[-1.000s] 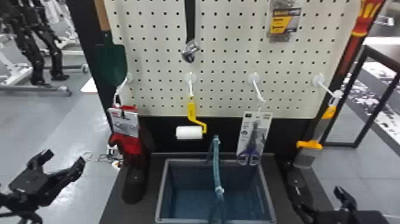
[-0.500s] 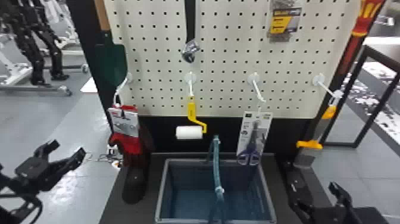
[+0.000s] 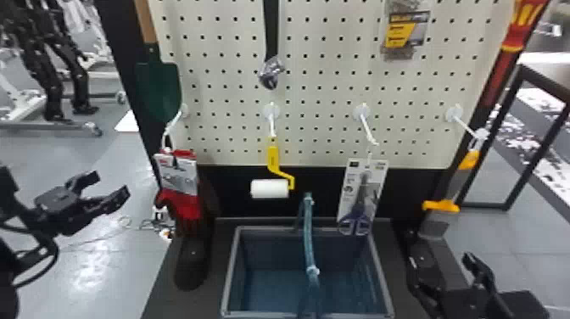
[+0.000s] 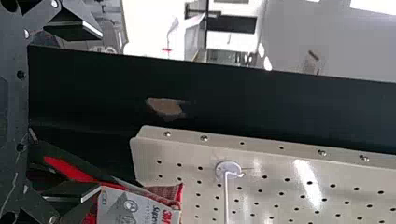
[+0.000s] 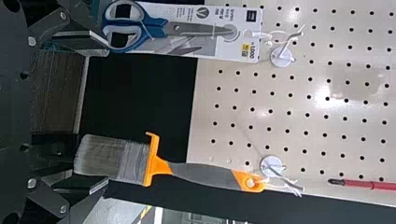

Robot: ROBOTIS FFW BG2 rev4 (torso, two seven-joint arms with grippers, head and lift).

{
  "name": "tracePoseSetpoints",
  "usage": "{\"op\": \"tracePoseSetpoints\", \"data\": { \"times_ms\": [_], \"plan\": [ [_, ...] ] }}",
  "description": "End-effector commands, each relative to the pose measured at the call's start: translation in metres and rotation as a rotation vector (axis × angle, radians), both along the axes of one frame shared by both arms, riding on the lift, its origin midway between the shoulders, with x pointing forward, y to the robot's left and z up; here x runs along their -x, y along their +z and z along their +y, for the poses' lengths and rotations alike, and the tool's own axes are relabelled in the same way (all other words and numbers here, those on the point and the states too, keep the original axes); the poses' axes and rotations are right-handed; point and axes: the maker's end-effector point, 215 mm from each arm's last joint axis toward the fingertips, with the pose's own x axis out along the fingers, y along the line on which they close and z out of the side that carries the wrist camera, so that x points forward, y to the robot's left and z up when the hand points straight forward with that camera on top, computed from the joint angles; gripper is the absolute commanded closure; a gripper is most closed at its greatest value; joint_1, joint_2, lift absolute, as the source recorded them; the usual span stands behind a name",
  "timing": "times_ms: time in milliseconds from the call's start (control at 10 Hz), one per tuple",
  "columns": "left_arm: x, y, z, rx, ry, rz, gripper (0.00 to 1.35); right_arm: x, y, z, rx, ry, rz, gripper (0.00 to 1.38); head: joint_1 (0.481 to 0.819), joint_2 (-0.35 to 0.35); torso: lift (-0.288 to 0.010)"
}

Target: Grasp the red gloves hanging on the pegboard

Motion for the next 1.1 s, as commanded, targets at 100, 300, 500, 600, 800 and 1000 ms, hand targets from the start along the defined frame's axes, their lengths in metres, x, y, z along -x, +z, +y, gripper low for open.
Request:
{"op": "tracePoseSetpoints", "data": {
  "times_ms": [100, 300, 500, 600, 800, 1000],
  "plan": [
    [-0.017, 0.006, -0.027, 0.001, -0.094, 0.035, 0.17, -0.001, 0.0, 0.003, -0.001, 0.009, -0.008, 0.26, 0.549, 0.0, -0.1],
    [-0.021, 0.002, -0.059, 0.032, -0.189, 0.076, 0.17, -0.004, 0.003, 0.005, 0.0, 0.018, -0.015, 0.26, 0.549, 0.0, -0.1],
    [-0.021, -0.002, -0.095, 0.073, -0.283, 0.111, 0.17, -0.006, 0.003, 0.008, -0.001, 0.03, -0.015, 0.26, 0.549, 0.0, -0.1],
    [-0.021, -0.003, -0.11, 0.068, -0.32, 0.123, 0.17, -0.006, 0.002, 0.008, 0.0, 0.032, -0.015, 0.26, 0.549, 0.0, -0.1],
    [-0.019, -0.001, -0.135, 0.084, -0.386, 0.139, 0.17, -0.008, 0.002, 0.011, -0.002, 0.039, -0.016, 0.26, 0.549, 0.0, -0.1],
    [-0.02, -0.003, -0.146, 0.044, -0.415, 0.152, 0.17, -0.008, 0.003, 0.011, -0.004, 0.039, -0.018, 0.26, 0.549, 0.0, -0.1]
  ]
}}
